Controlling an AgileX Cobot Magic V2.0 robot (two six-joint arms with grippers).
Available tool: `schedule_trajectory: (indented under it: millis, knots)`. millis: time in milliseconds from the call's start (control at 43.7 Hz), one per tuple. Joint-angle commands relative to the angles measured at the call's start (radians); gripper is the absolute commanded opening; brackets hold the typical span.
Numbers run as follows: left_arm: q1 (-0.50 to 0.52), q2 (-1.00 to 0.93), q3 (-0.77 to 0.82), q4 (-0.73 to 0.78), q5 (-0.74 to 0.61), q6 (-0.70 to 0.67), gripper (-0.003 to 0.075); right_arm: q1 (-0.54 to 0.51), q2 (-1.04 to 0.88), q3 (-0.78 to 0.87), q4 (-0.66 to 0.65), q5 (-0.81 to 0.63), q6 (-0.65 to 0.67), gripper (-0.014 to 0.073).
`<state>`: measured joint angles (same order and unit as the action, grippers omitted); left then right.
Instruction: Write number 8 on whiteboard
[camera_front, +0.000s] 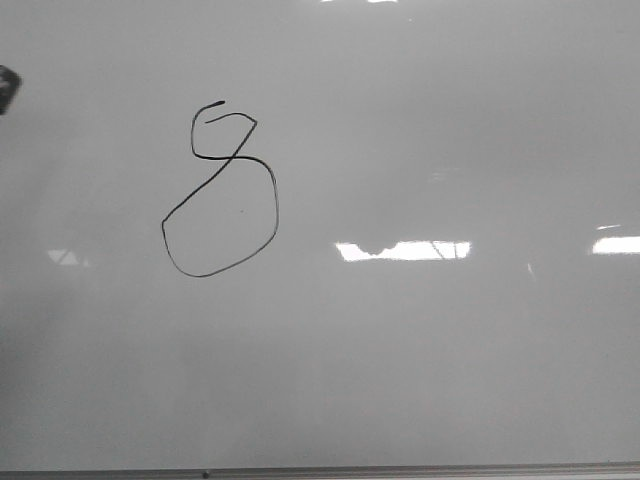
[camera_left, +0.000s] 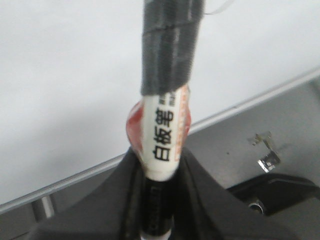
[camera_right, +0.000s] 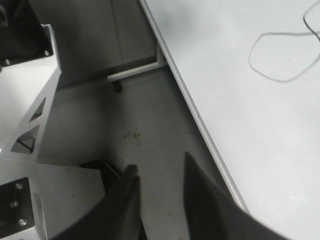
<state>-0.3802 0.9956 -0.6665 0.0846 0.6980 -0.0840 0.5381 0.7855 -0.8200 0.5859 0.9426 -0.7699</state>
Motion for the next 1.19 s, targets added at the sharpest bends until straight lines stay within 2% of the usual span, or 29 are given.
schedule_trajectory:
  millis: [0, 69, 137, 252, 435, 687, 961, 1030, 1167]
  knots:
    - [0.136, 0.010, -0.036, 0.011, -0.098, -0.014, -0.0021, -0.030, -0.127, 0.105, 0.030, -0.105, 0.026, 0.0031]
    - [0.220, 0.025, -0.036, 0.011, -0.134, -0.014, -0.0021, -0.044, -0.220, 0.200, 0.030, -0.144, 0.053, -0.0079]
    - [0.287, 0.046, -0.036, 0.011, -0.172, -0.014, -0.0021, -0.049, -0.312, 0.288, 0.030, -0.193, 0.096, -0.0060]
    - [0.336, 0.082, -0.036, 0.011, -0.227, -0.014, -0.0021, -0.050, -0.428, 0.380, 0.030, -0.280, 0.169, -0.0062]
    - [0.338, 0.175, -0.036, 0.009, -0.353, -0.014, -0.0021, -0.050, -0.549, 0.451, 0.011, -0.422, 0.176, -0.0062]
    - [0.338, 0.352, -0.037, 0.009, -0.580, -0.014, -0.0021, -0.050, -0.558, 0.456, 0.007, -0.417, 0.176, -0.0062]
    - [0.338, 0.469, -0.087, -0.019, -0.556, -0.014, -0.0018, -0.050, -0.558, 0.456, 0.008, -0.415, 0.176, -0.0062]
    - [0.338, 0.478, -0.093, -0.019, -0.558, -0.014, 0.0012, -0.050, -0.558, 0.456, 0.008, -0.415, 0.176, -0.0062]
    - [0.338, 0.478, -0.093, -0.019, -0.560, -0.014, 0.0138, -0.050, -0.558, 0.456, 0.008, -0.415, 0.176, -0.0062]
